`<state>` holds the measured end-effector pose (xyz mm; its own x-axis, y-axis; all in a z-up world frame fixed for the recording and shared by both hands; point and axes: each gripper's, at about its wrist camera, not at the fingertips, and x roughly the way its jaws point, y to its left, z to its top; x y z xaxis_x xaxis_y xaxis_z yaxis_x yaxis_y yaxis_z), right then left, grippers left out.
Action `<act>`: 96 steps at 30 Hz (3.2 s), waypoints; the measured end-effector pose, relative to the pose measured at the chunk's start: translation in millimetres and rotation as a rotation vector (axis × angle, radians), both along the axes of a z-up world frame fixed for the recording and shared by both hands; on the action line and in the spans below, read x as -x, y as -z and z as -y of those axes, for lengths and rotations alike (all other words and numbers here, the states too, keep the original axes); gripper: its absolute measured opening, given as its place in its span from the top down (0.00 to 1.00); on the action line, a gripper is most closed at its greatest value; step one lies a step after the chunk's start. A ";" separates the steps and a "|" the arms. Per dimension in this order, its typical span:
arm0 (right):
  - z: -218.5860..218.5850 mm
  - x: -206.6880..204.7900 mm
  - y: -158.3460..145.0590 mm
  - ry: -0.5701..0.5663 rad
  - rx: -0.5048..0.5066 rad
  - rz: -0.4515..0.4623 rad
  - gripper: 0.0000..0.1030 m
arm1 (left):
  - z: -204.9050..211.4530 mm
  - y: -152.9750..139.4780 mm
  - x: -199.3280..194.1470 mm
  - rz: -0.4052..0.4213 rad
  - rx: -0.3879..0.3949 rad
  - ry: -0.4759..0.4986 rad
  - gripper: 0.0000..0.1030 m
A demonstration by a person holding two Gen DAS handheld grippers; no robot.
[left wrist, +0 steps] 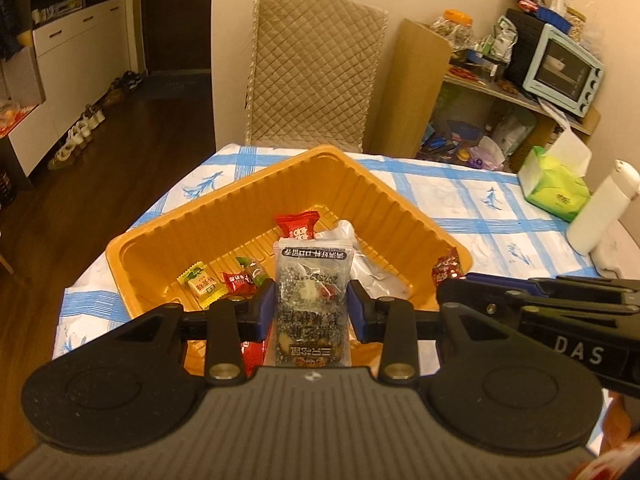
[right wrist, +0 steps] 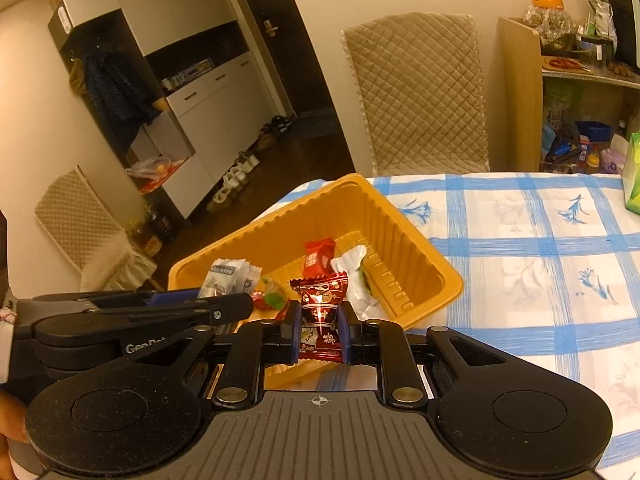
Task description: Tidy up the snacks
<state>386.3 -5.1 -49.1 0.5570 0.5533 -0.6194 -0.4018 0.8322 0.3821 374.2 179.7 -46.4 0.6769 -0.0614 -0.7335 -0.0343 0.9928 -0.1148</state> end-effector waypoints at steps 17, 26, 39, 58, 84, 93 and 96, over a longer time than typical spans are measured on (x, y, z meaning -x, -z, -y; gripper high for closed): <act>-8.4 -25.6 16.5 0.010 0.020 -0.030 0.81 | -13.5 38.7 -33.5 -0.093 0.049 -0.063 0.66; -10.8 -33.8 18.0 0.015 0.033 -0.028 0.81 | -24.2 31.8 -36.4 -0.073 0.051 -0.062 0.67; -19.2 -67.9 32.8 0.000 0.148 0.019 0.81 | -40.3 27.8 -32.3 -0.072 0.037 -0.041 0.56; -16.3 -63.3 30.2 0.036 0.122 0.056 0.40 | -29.4 21.6 9.0 -0.083 0.049 0.001 0.46; 77.4 123.5 -5.0 0.087 0.080 -0.070 0.14 | 33.6 -21.1 158.4 -0.081 0.006 -0.001 0.37; 110.4 191.0 -9.7 0.080 0.113 -0.084 0.14 | 70.5 -23.6 214.9 -0.107 0.004 0.011 0.37; 119.1 207.7 -10.7 0.072 0.122 -0.086 0.14 | 81.8 -24.4 231.2 -0.116 0.013 0.011 0.36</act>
